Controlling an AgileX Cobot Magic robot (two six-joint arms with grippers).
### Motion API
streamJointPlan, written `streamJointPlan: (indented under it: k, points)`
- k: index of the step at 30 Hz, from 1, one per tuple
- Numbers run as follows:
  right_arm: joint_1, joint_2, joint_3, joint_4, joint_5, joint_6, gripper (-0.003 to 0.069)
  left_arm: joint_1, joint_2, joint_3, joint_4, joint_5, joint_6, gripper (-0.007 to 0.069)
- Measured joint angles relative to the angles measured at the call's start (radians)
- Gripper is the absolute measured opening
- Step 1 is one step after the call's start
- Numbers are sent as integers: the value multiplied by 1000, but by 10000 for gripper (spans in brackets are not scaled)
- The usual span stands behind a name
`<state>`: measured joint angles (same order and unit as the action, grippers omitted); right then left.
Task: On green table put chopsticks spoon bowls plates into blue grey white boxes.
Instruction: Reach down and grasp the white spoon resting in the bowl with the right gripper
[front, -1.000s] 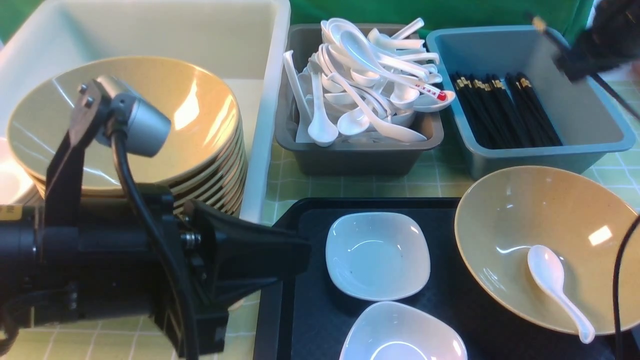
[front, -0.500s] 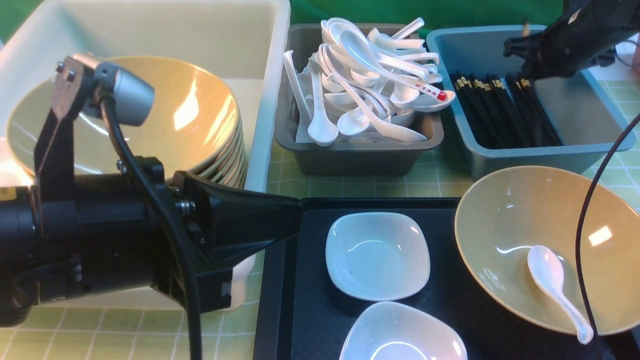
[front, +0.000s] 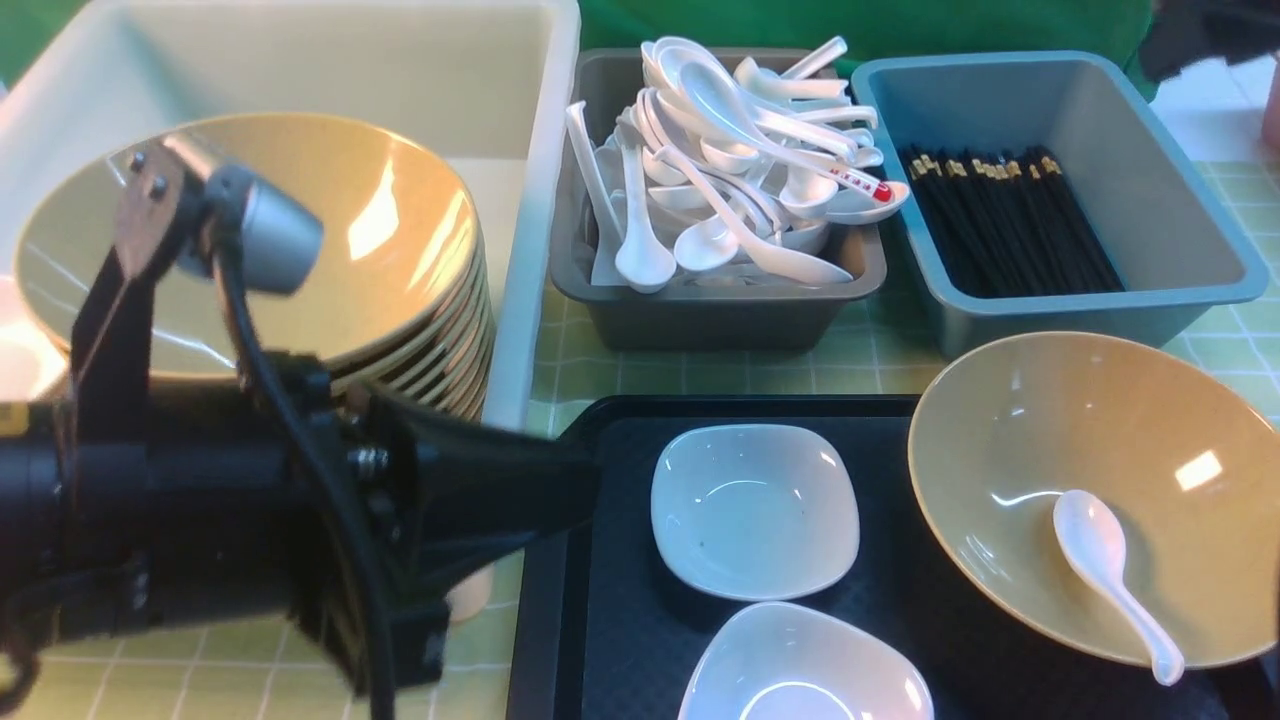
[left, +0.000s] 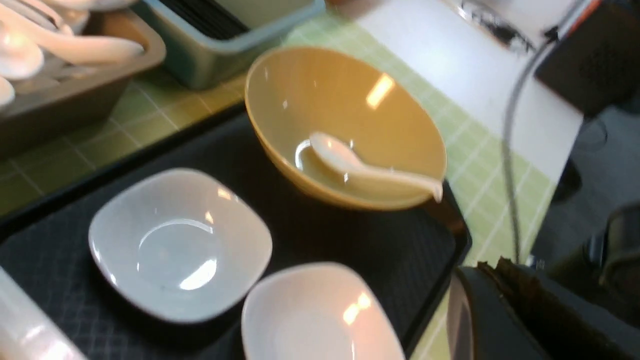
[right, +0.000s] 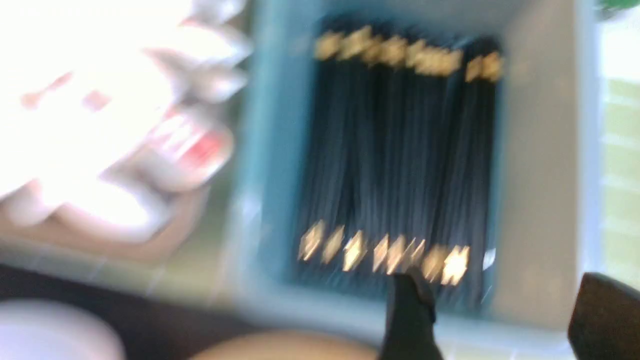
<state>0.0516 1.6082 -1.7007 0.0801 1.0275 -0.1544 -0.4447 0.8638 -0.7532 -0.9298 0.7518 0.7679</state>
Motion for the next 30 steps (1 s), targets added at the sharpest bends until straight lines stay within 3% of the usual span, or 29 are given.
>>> streamJointPlan:
  k: [4, 9, 12, 25, 30]
  points:
    - [88, -141, 214, 10, 134, -1, 425, 0, -42, 0, 92, 13, -33, -1]
    - [134, -258, 565, 7, 102, 136, 425, 0, -123, -43, 296, 17, -134, -1]
    - [135, -259, 667, 2, 56, 191, 425, 0, -156, -56, 334, 18, -157, -1]
    - [137, -29, 722, 4, -112, 261, 425, 0, -178, -58, 347, 61, -163, -1]
    - [137, 43, 722, 4, -120, 236, 379, 0, -178, -58, 347, 62, -163, -1]
